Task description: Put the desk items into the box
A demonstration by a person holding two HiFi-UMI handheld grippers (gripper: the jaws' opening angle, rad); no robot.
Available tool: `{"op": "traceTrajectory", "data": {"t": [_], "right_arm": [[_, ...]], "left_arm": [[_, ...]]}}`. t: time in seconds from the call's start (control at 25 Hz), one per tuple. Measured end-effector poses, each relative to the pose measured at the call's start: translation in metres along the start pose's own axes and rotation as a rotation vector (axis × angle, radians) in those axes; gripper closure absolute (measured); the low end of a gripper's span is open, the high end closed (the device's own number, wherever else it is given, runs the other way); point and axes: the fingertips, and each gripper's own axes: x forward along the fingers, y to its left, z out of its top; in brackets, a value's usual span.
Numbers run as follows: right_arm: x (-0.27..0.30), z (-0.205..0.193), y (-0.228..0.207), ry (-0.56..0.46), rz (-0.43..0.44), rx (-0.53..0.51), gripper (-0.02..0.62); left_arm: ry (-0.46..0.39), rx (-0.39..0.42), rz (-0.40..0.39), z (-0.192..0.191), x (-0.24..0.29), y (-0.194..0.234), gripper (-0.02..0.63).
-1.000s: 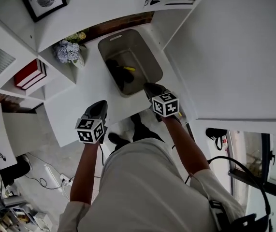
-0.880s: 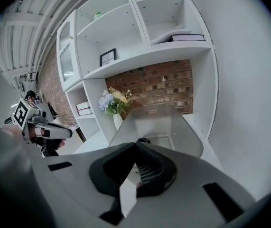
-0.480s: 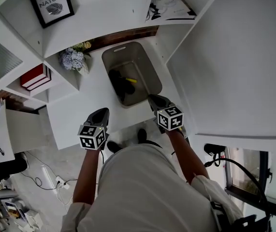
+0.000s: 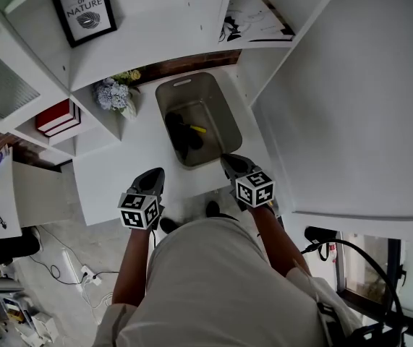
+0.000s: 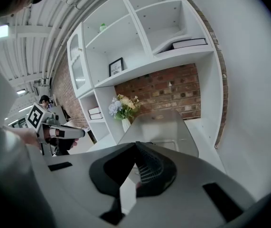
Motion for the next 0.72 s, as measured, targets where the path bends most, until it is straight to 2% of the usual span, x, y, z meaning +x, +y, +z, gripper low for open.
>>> {"op": "traceTrajectory", "data": {"t": [0.72], "right_arm": [[-0.006, -0.008, 0.019, 0.016, 0.064, 0.013, 0.594]], "left_arm": [[0.008, -0.003, -0.007, -0.009, -0.003, -0.014, 0.603]]}}
